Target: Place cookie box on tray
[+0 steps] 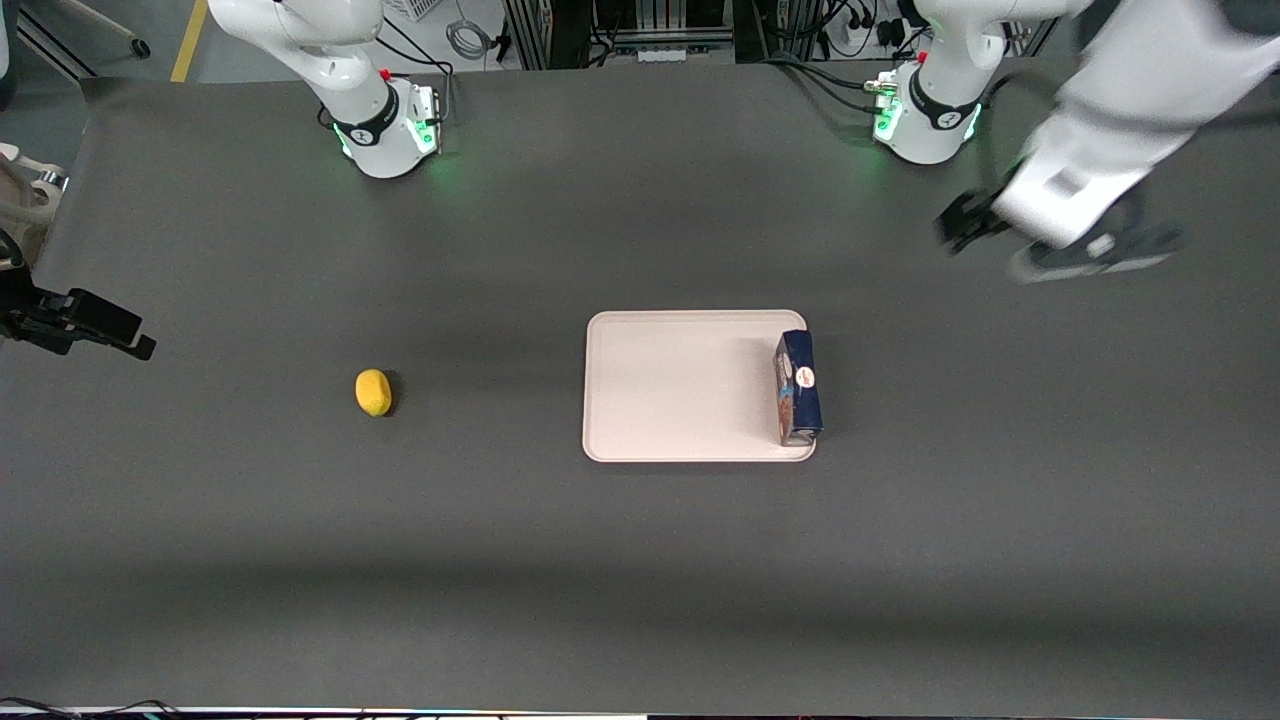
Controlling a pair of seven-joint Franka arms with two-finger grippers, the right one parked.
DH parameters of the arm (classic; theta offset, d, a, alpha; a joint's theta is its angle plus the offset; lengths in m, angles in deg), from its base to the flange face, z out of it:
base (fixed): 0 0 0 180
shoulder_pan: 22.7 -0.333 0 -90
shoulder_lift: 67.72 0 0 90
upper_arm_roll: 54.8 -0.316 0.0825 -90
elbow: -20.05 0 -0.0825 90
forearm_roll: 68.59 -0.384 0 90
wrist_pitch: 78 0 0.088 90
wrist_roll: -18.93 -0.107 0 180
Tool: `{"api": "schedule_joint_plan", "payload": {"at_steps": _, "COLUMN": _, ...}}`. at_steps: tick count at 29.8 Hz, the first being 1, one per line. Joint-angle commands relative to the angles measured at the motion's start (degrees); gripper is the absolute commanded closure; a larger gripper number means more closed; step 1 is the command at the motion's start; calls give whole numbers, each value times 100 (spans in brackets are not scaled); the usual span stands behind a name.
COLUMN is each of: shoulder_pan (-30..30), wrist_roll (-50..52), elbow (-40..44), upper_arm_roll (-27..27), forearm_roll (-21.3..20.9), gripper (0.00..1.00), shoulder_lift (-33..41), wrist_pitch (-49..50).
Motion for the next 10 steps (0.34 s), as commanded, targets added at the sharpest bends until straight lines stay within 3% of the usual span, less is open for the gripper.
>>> {"api": "schedule_joint_plan", "payload": {"at_steps": 1, "shoulder_pan": 35, "wrist_roll": -125, "elbow": -470, "upper_arm_roll": -8, "forearm_roll": 19, "gripper": 0, "shoulder_lift": 191, "wrist_pitch": -409}}
{"api": "schedule_joint_plan", "payload": {"at_steps": 10, "shoulder_pan": 43, "wrist_roll": -116, "elbow": -444, "upper_arm_roll": 1, "forearm_roll": 10, "gripper": 0, "shoulder_lift": 182, "wrist_pitch": -550}}
